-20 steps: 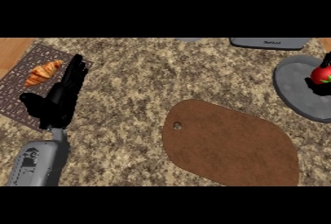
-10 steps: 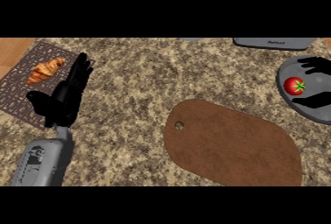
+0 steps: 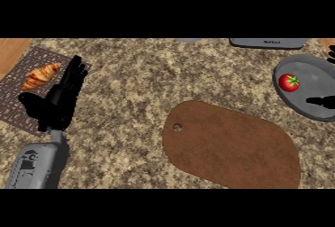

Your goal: Pick the tomato from the cutting board and place it in the pan

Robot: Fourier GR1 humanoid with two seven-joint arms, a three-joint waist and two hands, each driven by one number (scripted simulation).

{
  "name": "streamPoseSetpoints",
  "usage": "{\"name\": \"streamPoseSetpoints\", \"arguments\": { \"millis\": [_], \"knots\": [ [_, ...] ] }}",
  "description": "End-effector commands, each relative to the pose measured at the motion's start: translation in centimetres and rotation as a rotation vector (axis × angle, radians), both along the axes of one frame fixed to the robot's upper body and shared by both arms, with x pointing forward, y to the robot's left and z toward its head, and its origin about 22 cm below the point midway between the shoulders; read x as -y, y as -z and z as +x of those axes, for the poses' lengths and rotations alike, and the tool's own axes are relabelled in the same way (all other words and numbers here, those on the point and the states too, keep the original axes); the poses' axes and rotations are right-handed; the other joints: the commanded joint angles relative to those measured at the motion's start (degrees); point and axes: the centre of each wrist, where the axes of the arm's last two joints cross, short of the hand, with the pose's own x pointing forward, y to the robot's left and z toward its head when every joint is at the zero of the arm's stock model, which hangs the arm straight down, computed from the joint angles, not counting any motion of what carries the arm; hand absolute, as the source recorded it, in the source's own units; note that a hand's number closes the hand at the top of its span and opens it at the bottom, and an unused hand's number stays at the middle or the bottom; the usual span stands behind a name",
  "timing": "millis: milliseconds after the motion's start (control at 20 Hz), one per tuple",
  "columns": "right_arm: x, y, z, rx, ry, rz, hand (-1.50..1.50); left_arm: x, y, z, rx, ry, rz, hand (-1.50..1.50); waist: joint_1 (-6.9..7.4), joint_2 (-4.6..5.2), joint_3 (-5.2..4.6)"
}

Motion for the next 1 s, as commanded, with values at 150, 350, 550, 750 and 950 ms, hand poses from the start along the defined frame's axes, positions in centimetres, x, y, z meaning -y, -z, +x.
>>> {"name": "streamPoseSetpoints", "arguments": {
  "millis": [150,350,550,750,950],
  "knots": [
    [6.0,-2.1,-4.5,-0.009,-0.092,0.242,-1.50,-0.3,0.1,-0.6,-0.015,-0.026,-0.010,0.00,-1.71,-0.82,-0.10],
    [8.9,-2.8,-7.6,0.013,-0.163,0.292,-1.50,-1.1,1.4,-1.4,-0.019,-0.048,0.000,0.00,-2.52,-1.04,-0.05],
    [10.7,-4.0,-9.5,0.026,-0.178,0.312,-1.50,-2.4,1.4,-1.0,-0.014,-0.063,0.003,0.00,-3.58,-1.18,-0.06],
    [12.3,-5.0,-11.5,0.024,-0.181,0.311,-1.50,-1.0,0.7,-1.0,-0.028,-0.075,-0.003,0.00,-4.34,-1.77,-0.05],
    [12.6,-4.2,-12.6,0.000,-0.185,0.313,-1.50,-1.9,1.0,-1.0,-0.011,-0.088,0.009,0.00,-4.60,-1.68,-0.05]
  ]
}}
